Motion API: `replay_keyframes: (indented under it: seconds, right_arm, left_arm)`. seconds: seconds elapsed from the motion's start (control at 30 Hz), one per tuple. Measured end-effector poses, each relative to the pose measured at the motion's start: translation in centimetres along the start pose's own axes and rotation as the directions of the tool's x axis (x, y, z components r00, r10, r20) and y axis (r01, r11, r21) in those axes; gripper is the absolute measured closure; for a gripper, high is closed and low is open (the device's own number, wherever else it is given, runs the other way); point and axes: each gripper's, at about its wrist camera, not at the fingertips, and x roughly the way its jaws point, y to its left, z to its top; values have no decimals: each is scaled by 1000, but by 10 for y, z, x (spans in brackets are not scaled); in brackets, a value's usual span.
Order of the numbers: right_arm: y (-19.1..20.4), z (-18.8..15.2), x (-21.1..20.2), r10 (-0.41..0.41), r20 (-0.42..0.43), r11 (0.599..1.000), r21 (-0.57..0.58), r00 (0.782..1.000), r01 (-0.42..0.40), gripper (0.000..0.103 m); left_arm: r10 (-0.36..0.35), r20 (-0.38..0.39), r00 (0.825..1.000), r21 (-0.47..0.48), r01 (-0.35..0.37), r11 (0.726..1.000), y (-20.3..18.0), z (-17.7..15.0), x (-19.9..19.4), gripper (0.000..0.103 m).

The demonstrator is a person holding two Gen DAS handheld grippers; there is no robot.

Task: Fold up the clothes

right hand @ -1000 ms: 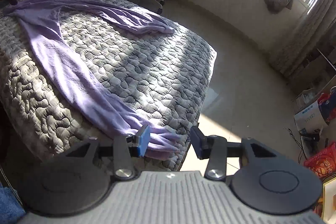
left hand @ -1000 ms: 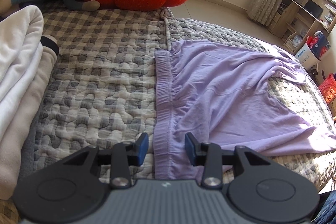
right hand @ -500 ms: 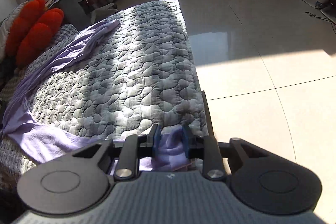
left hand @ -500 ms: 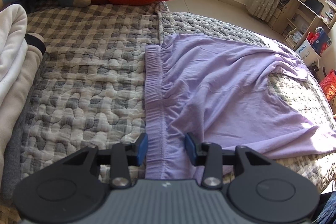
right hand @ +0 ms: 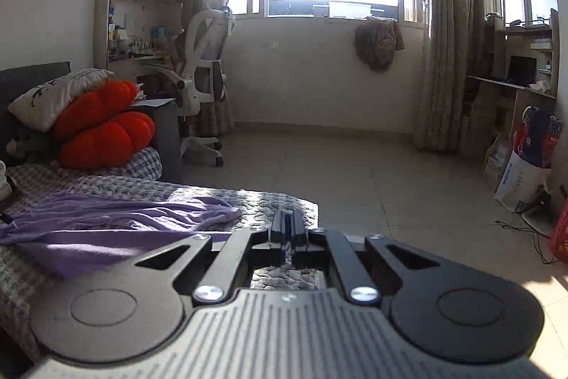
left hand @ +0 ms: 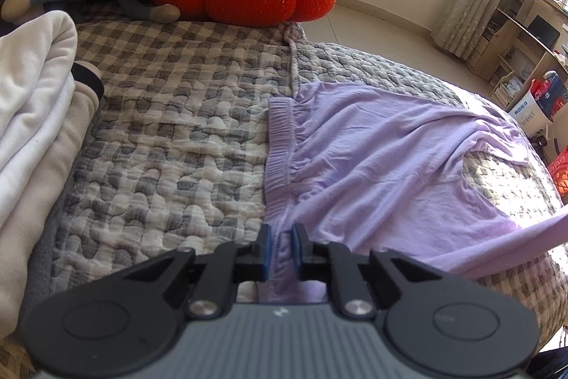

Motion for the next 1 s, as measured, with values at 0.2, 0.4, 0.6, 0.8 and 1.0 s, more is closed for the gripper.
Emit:
replay_keyframes:
  seconds: [0.2,0.4,0.6,0.8,1.0]
  right_arm:
    - [-13,-79,10,20,-224,999,-24,974,-26,99]
    - [-26,-95,15,42,-260,996,90,965,-19,99]
    - [-9,-79,8,104,-196,991,103,975,-84,96]
    - [-10,-66,17,53,-188,993,115,981,-31,92]
    - [4,-46,30,30,-174,994,105,984,-12,91]
  left_arm:
    - [-15,-6,1000,-13,15,1000,5,-5,-10,90]
    - [-18,17,1000,-5,18,1000,3,-3,-27,88]
    - [-9,15,1000,-2,10,1000,4,-8,-31,80]
    - [-28,37,999,-31,29,999,2,15,-18,66]
    - [0,33,999,-59,2,998,-9,50,15,60]
